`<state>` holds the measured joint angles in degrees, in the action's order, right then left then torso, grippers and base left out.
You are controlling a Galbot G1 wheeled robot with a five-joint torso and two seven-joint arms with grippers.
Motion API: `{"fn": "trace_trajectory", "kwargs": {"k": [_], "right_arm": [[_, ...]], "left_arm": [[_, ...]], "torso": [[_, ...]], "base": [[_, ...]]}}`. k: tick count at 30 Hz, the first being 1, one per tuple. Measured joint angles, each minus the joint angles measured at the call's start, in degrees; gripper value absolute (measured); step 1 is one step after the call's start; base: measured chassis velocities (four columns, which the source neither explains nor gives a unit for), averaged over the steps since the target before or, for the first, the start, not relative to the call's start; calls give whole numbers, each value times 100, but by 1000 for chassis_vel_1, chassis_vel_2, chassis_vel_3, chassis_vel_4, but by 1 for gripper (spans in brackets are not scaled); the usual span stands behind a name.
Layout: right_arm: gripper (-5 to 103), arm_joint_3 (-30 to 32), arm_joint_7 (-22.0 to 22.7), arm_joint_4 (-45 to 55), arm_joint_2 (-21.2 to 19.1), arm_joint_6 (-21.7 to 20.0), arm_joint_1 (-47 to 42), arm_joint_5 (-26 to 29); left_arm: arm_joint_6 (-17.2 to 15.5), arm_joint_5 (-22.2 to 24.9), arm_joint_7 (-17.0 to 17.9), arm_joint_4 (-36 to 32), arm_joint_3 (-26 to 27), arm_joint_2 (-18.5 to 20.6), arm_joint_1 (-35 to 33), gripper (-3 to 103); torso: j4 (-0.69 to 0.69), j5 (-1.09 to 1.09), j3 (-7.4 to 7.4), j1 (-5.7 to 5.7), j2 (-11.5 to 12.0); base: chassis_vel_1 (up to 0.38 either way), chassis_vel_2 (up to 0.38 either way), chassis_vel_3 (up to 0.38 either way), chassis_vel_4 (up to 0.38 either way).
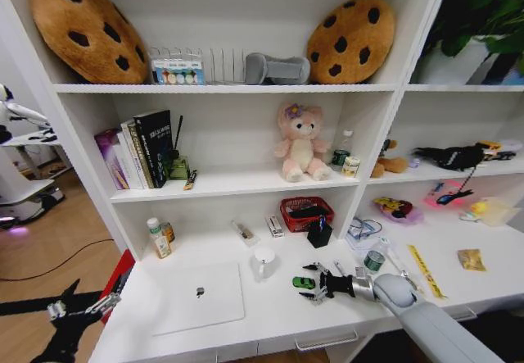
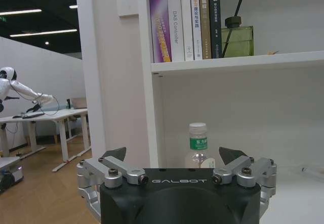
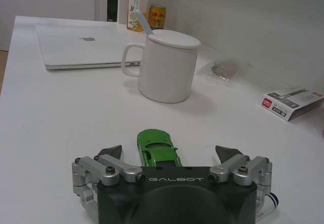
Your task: Organize the objects on the table.
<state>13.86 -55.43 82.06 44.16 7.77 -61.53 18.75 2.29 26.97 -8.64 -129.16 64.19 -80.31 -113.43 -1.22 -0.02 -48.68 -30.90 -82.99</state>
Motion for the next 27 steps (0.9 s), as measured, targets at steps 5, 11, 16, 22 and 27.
{"fn": "trace_trajectory", "kwargs": {"k": [5, 11, 16, 22, 27], "right_arm": [[100, -26, 117, -15, 105, -4, -8, 3], [91, -74, 85, -28, 134, -7, 11, 6], [74, -38, -2, -41, 127, -18, 19, -175], [52, 17, -189, -80, 97, -43, 9, -259], [35, 116, -321, -117, 99, -61, -35, -259]], "left_arm": [[1, 8, -1, -5, 9, 0, -5, 100], [0, 8, -1, -4, 7, 1, -8, 100], [0, 7, -2, 5, 5, 2, -9, 100], [0, 14, -1, 41, 5, 78, 6, 100], [0, 1, 0, 66, -2, 52, 0, 100]], "torso": [[0, 1, 0, 0, 0], [0, 1, 1, 1, -1], [2, 2, 2, 1, -2], [3, 2, 1, 1, -3], [2, 2, 0, 1, -1]], "base": [[0, 0, 0, 0], [0, 0, 0, 0], [0, 0, 0, 0], [0, 0, 0, 0], [0, 0, 0, 0]]}}
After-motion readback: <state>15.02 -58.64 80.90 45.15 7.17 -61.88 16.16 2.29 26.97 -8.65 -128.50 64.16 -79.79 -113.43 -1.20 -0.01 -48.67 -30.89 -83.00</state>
